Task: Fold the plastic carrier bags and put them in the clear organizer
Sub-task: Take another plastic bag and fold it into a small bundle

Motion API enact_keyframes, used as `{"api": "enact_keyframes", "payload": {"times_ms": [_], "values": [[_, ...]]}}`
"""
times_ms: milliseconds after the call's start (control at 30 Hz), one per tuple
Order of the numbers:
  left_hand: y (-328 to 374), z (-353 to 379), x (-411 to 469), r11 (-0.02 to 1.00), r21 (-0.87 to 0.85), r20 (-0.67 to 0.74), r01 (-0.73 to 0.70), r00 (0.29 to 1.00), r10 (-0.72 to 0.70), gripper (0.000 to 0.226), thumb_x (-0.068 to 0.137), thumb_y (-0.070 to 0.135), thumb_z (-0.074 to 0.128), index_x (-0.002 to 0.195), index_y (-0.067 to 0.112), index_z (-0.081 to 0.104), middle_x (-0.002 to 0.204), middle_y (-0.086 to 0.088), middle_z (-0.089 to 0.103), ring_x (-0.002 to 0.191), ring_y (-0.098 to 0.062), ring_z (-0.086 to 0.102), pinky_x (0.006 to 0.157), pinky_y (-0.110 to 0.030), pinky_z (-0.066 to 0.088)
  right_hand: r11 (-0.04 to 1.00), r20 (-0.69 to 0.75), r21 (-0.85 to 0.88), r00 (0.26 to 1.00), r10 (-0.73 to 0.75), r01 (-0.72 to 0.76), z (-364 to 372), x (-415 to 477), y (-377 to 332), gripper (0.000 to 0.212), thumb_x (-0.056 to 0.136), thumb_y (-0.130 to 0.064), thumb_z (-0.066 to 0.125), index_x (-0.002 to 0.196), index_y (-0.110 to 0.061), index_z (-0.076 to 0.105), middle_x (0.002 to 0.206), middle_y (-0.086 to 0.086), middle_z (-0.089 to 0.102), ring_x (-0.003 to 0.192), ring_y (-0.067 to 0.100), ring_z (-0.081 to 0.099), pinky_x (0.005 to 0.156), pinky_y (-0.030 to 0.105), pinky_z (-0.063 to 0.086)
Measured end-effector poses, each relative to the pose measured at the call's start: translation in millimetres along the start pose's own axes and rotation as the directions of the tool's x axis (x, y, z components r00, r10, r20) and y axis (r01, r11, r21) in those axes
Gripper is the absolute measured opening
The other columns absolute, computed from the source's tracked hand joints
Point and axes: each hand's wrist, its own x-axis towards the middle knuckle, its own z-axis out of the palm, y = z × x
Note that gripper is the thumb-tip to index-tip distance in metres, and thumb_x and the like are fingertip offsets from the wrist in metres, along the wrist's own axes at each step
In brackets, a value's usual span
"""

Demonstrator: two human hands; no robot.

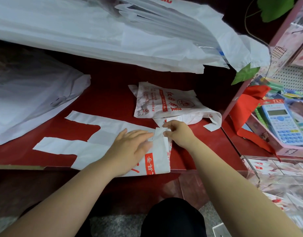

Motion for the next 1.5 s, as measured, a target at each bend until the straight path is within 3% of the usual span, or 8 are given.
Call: {"api": "enact_keyframes", "payload": {"times_ms": [200,367,467,667,767,900,1033,1500], "values": [[23,-3,4,0.984,-0.173,0.185,0.047,0.983,-0.014,0.066,0.086,0.040,0.059,0.141,0.040,0.023,0.143,0.015,0.031,0.133,-0.004,0.009,0.107,-0.023,0.010,0.999,-0.100,-0.030,0.995,-0.029,0.026,6,-6,2,0.029,0.084,-0.015,0.060,0.114,-0.016,0.061,0.074,-0.013,0.048,0.083,0.008,0.046,0.088,0.028,0.037],[5,-16,6,0.973,-0.196,-0.246,-0.118,0.967,0.067,0.044,0.081,0.023,0.067,0.096,0.054,0.039,0.087,0.023,0.042,0.102,0.000,0.025,0.096,-0.005,0.006,0.985,-0.205,0.173,0.979,0.009,0.028,4,-10,5,0.029,0.085,-0.008,0.059,0.114,-0.010,0.058,0.072,-0.015,0.043,0.068,0.006,0.047,0.068,0.019,0.038],[-27,-37,-2,0.976,-0.181,-0.473,-0.121,0.881,0.022,0.045,0.068,0.028,0.065,0.105,0.045,0.045,0.080,0.019,0.047,0.093,0.009,0.034,0.096,0.001,0.001,0.959,-0.274,0.281,0.960,0.061,0.020,-1,-19,9,0.029,0.085,-0.006,0.059,0.114,-0.007,0.057,0.070,-0.011,0.046,0.062,0.002,0.044,0.056,0.008,0.035],[-70,-48,-44,0.945,-0.321,-0.468,0.058,0.858,-0.212,0.072,0.072,0.007,0.076,0.108,0.053,0.034,0.075,0.028,0.063,0.104,0.015,0.046,0.115,-0.040,0.013,0.986,-0.427,0.162,0.904,0.025,0.050,6,-40,6,0.030,0.083,-0.005,0.058,0.114,-0.005,0.059,0.084,0.000,0.053,0.088,0.021,0.049,0.070,0.022,0.032],[-81,-31,-67,0.894,-0.426,-0.397,0.143,0.858,-0.327,0.074,0.059,0.038,0.079,0.111,0.056,0.030,0.087,0.023,0.065,0.125,-0.014,0.043,0.116,-0.044,0.009,0.996,-0.427,0.015,0.901,-0.075,0.090,13,-47,-5,0.031,0.082,-0.001,0.057,0.113,-0.001,0.059,0.078,0.002,0.049,0.088,0.026,0.047,0.071,0.026,0.029],[-64,-12,-73,0.835,-0.490,-0.486,0.250,0.717,-0.499,0.086,0.052,0.066,0.053,0.129,0.029,0.045,0.097,0.013,0.057,0.101,-0.004,0.047,0.112,-0.029,-0.005,0.993,-0.344,-0.057,0.931,-0.120,0.106,21,-52,-17,0.033,0.085,-0.002,0.053,0.118,-0.002,0.055,0.078,0.005,0.053,0.091,0.031,0.053,0.067,0.025,0.026],[-54,-1,-67,0.849,-0.418,-0.648,0.322,0.549,-0.527,0.053,0.076,0.036,0.073,0.121,0.018,0.054,0.081,0.008,0.058,0.105,-0.016,0.055,0.106,-0.024,-0.009,0.987,-0.277,-0.131,0.953,-0.125,0.092,23,-53,-21,0.034,0.086,-0.002,0.050,0.120,-0.003,0.052,0.100,0.015,0.064,0.093,0.037,0.056,0.075,0.033,0.031],[-60,6,-90,0.860,-0.342,-0.579,0.379,0.635,-0.511,0.039,0.078,-0.001,0.066,0.114,0.014,0.061,0.068,0.013,0.048,0.095,-0.008,0.045,0.094,-0.007,-0.024,0.998,-0.214,-0.052,0.976,-0.044,0.033,21,-59,-16,0.033,0.088,-0.004,0.049,0.121,-0.006,0.051,0.109,0.012,0.062,0.101,0.028,0.055,0.067,0.024,0.031]]}}
